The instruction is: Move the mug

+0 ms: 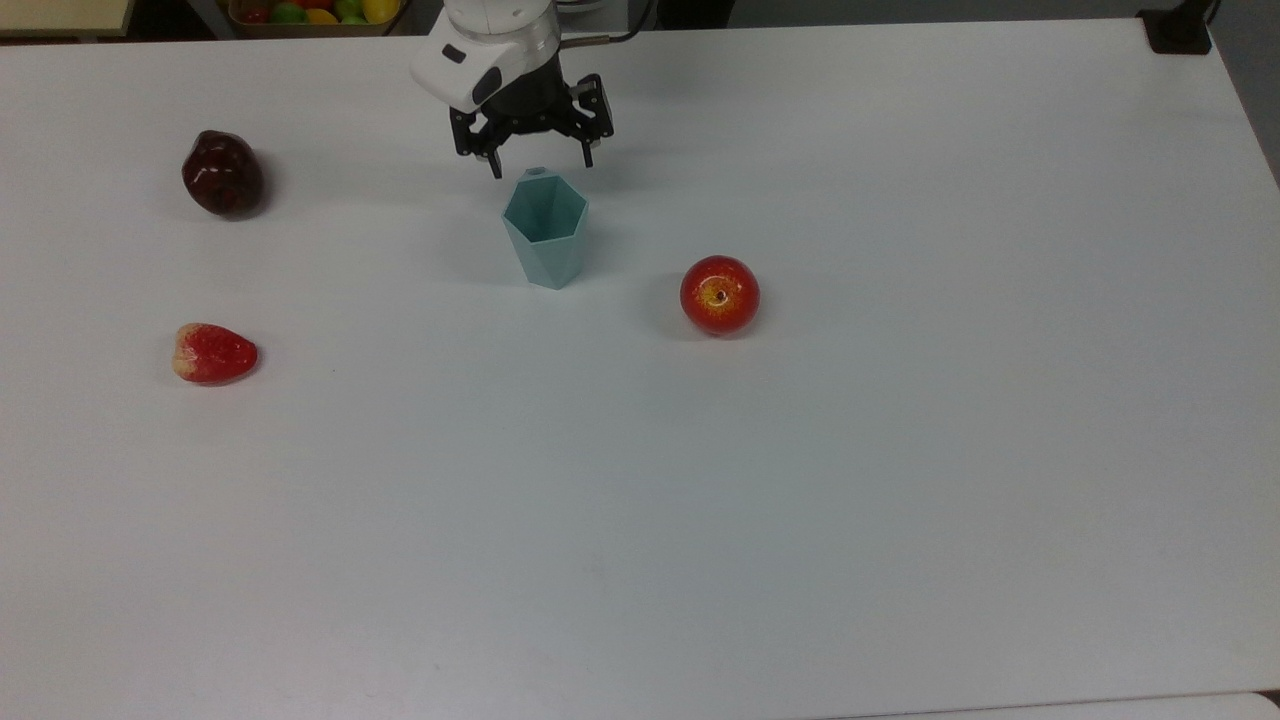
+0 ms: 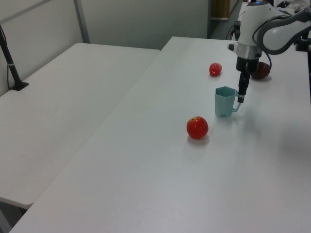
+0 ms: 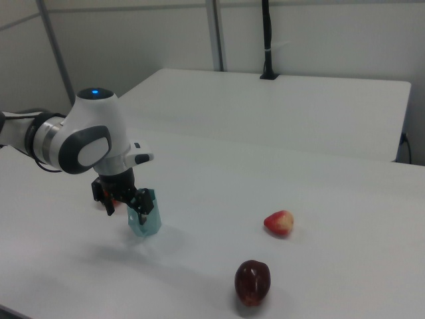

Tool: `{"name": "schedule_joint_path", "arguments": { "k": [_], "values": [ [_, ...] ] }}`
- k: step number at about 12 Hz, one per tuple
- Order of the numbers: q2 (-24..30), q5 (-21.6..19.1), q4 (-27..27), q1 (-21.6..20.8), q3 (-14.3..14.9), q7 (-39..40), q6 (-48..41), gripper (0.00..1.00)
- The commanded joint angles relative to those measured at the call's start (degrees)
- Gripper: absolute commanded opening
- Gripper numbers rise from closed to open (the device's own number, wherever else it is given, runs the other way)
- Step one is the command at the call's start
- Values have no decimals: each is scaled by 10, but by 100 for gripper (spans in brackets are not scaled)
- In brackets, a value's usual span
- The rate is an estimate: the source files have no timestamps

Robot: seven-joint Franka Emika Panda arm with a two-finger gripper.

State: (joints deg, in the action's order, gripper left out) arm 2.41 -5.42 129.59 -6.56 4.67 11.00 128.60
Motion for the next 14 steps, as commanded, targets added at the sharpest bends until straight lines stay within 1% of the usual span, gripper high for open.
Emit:
{"name": "schedule_joint_path", "arguments": {
  "k": [1, 3, 4, 6, 7, 8, 9, 10, 14],
  "values": [
    [30, -12, -77, 3, 4, 4, -148, 100],
    [28, -11, -183, 20, 13, -6, -254, 100],
    [24, -11, -234, 35, 15, -26, -285, 100],
    [14, -10, -308, 75, 15, -80, -323, 100],
    [13, -8, -332, 93, 10, -112, -346, 100],
    [14, 2, -346, 115, 0, -141, -368, 100],
    [15, 25, -351, 130, -18, -149, -382, 100],
    [15, 48, -353, 125, -20, -151, -385, 100],
    [12, 50, -353, 120, -17, -151, -382, 100]
  ]
}}
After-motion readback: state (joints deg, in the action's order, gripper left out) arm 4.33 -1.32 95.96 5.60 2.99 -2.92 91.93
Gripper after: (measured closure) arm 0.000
